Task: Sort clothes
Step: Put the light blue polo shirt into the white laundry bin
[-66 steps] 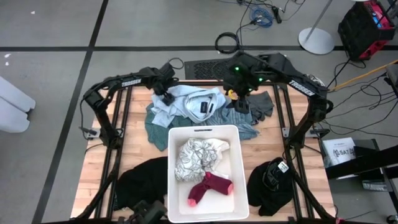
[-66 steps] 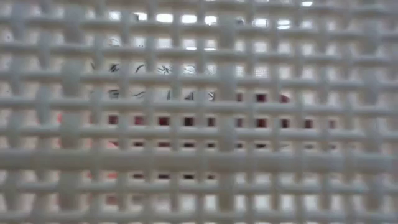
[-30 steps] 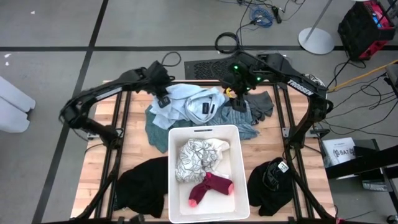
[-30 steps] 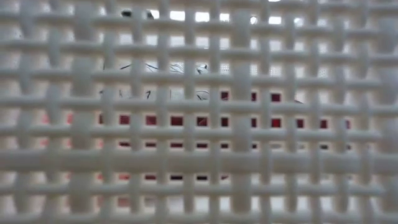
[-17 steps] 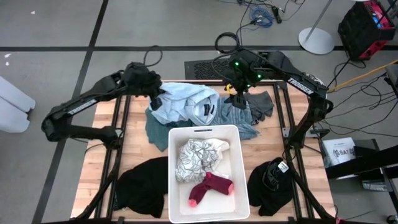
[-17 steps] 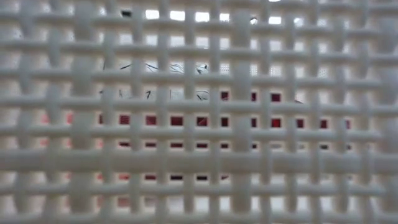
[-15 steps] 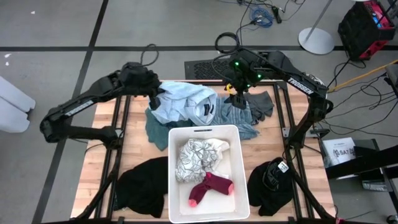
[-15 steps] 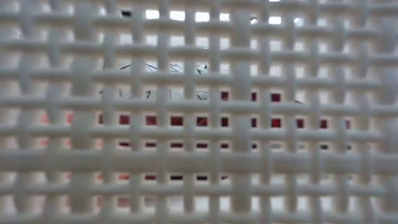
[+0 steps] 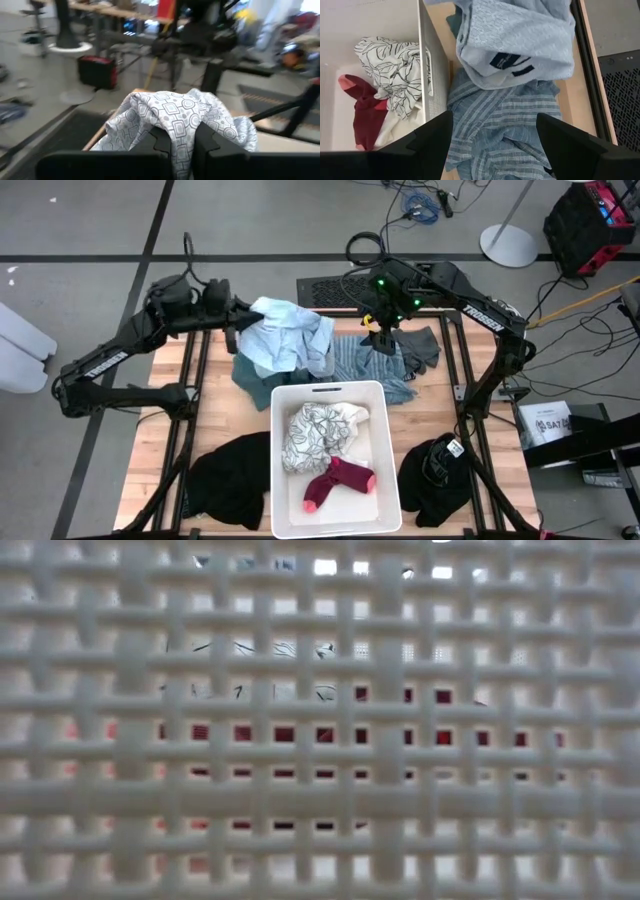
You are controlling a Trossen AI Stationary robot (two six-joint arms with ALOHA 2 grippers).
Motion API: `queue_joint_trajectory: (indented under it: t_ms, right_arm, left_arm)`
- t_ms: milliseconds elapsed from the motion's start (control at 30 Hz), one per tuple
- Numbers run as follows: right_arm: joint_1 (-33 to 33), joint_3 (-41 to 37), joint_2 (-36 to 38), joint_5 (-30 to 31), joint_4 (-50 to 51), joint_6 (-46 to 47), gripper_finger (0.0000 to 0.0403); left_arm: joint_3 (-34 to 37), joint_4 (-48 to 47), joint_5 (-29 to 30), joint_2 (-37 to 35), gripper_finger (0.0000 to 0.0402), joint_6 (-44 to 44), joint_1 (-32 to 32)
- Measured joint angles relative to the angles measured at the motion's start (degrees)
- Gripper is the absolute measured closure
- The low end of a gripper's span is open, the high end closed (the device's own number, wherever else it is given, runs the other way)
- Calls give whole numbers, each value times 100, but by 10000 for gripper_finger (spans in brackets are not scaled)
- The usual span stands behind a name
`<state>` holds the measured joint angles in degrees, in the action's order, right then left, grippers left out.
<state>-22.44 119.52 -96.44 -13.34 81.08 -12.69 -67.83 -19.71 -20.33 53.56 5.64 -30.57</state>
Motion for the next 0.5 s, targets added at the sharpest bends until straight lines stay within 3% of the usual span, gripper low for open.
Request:
queue_joint_trajectory:
  t_ms: [233,500]
  right_arm:
    - [6,0,0,-19,-229,-169,129]
    - [24,0,2,-24,-256,-229,129]
  left_arm:
    - [-5,1274,-257,-13,371,1021,2]
    - [-9,2413,-682,-7,376,1306,52]
